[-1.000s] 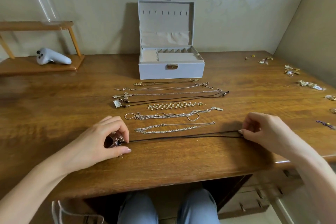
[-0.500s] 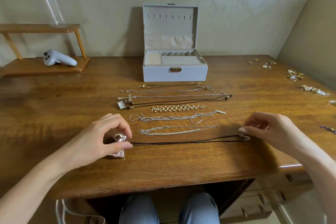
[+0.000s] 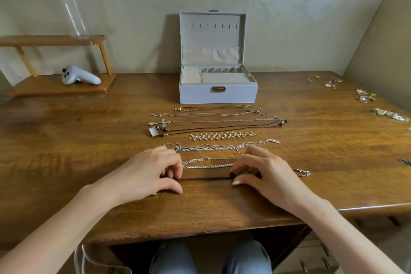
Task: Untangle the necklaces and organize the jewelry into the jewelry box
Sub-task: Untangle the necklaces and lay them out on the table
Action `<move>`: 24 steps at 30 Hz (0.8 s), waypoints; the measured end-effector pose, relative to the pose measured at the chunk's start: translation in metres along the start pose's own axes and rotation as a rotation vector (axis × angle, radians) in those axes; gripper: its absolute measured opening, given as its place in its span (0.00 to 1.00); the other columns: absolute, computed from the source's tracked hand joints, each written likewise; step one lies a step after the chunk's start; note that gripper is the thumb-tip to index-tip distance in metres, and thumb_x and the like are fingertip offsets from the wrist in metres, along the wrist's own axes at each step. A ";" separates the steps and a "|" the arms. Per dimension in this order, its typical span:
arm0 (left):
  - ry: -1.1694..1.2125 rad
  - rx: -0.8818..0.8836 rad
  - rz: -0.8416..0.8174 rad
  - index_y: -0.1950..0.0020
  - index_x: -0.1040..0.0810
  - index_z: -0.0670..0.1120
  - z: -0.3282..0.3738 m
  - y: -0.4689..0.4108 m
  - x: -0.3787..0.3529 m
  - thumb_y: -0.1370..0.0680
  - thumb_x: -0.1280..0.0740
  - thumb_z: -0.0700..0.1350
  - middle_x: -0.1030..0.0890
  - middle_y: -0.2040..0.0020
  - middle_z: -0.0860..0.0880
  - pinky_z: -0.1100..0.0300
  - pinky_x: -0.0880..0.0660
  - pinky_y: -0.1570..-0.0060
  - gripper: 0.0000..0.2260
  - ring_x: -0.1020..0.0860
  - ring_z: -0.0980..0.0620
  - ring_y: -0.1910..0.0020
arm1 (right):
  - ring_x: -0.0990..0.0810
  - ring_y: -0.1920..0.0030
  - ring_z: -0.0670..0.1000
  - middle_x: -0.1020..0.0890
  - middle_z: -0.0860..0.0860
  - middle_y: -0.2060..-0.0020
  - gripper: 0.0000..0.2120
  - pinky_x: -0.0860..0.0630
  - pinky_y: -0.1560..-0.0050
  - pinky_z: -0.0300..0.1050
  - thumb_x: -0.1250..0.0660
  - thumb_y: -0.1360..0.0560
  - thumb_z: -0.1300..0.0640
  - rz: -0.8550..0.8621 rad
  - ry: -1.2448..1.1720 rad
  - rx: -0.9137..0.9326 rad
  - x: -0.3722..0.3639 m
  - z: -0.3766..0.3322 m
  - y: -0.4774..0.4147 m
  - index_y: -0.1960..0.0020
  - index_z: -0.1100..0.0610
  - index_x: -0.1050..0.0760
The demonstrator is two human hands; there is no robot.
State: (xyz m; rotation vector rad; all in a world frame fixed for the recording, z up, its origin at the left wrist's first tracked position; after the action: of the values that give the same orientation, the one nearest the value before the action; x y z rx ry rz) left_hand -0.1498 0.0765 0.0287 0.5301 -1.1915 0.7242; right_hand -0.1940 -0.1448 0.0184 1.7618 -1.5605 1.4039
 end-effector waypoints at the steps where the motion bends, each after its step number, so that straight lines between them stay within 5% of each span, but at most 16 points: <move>1: 0.003 -0.001 -0.015 0.61 0.29 0.58 0.000 -0.001 -0.001 0.28 0.32 0.58 0.27 0.58 0.61 0.71 0.35 0.56 0.08 0.32 0.65 0.53 | 0.27 0.56 0.39 0.29 0.38 0.56 0.10 0.31 0.59 0.28 0.30 0.29 0.46 -0.001 -0.005 0.009 -0.003 -0.004 -0.002 0.49 0.47 0.20; 9: 0.321 -0.010 0.115 0.63 0.27 0.55 0.022 -0.011 0.015 0.27 0.29 0.48 0.22 0.66 0.56 0.69 0.31 0.63 0.08 0.25 0.59 0.64 | 0.24 0.48 0.40 0.19 0.43 0.50 0.19 0.29 0.47 0.33 0.28 0.29 0.47 -0.080 -0.278 0.073 -0.020 -0.048 -0.030 0.40 0.48 0.25; 15: 0.514 0.001 0.052 0.61 0.21 0.51 0.022 -0.015 0.019 0.27 0.32 0.51 0.19 0.67 0.53 0.63 0.27 0.57 0.06 0.22 0.55 0.64 | 0.23 0.72 0.47 0.20 0.50 0.71 0.02 0.24 0.65 0.41 0.32 0.25 0.57 -0.113 -0.448 0.026 -0.003 -0.045 -0.043 0.54 0.52 0.21; 18: 0.707 -0.046 -0.054 0.56 0.19 0.48 0.027 -0.012 0.020 0.25 0.36 0.49 0.18 0.64 0.51 0.65 0.27 0.50 0.08 0.20 0.55 0.58 | 0.29 0.76 0.49 0.25 0.50 0.77 0.07 0.29 0.70 0.42 0.32 0.26 0.55 -0.045 -0.583 -0.002 0.015 -0.036 -0.046 0.56 0.60 0.21; 24: 0.990 -0.085 -0.104 0.53 0.18 0.42 0.037 -0.016 0.021 0.26 0.34 0.40 0.17 0.60 0.47 0.64 0.24 0.60 0.06 0.19 0.52 0.57 | 0.35 0.78 0.45 0.27 0.50 0.78 0.07 0.38 0.75 0.33 0.32 0.28 0.53 0.086 -0.803 -0.023 0.035 -0.030 -0.048 0.62 0.55 0.22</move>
State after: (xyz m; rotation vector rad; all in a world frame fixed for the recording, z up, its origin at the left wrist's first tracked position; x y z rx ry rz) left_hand -0.1580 0.0441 0.0597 0.1075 -0.2632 0.7069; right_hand -0.1670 -0.1232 0.0756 2.4315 -2.0197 0.7061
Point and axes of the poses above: each hand's wrist, its own y-axis away from the middle knuckle, its own x-axis out of the back of the hand, z = x × y, the point moved 5 cm from there along -y, towards the middle knuckle
